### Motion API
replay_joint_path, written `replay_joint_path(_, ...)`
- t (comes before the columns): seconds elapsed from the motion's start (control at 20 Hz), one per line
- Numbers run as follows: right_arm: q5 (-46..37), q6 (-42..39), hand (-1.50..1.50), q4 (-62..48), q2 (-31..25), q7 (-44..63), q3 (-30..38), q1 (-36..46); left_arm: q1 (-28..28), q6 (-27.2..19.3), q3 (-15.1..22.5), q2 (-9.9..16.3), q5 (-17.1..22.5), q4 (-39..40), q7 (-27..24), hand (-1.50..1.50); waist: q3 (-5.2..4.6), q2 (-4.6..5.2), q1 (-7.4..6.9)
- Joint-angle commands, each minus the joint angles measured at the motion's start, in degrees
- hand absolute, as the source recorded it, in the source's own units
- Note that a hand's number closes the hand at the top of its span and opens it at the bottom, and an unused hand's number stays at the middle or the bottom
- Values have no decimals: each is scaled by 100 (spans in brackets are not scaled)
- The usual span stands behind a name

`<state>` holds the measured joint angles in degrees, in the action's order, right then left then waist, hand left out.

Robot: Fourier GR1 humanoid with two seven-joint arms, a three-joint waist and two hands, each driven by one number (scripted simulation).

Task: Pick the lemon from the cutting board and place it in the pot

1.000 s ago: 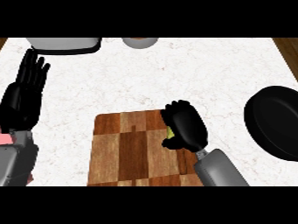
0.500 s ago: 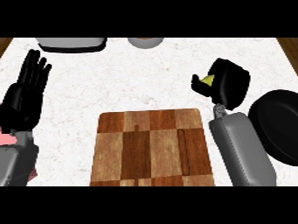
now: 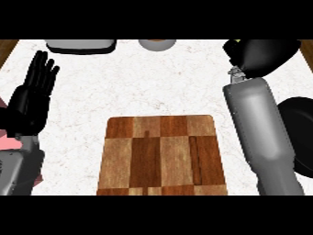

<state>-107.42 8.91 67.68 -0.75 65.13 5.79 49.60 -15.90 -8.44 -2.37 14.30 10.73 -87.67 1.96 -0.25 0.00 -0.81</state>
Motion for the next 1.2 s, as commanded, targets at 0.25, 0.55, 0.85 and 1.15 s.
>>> replay_joint_path(0.25, -421, -1246, 150, 731, 72, 898, 543, -228, 73, -92, -88, -54, -63, 73, -54, 0, 22, -35, 149)
replay_joint_path(0.55, -183, -1214, 150, 2617, -126, -106, 895, -1610, -43, 34, -259, 11, 63, 206, -72, 0, 24, -49, 283)
replay_joint_path(0.85, 642, -881, 150, 3158, -446, -768, 1479, -2424, 119, -160, 16, -134, -216, -357, 288, 0, 29, -14, 111)
replay_joint_path(1.15, 1068, -540, 150, 3079, -568, -926, 1608, -3119, 202, 267, -286, 0, -1, -224, 86, 0, 26, -3, 78)
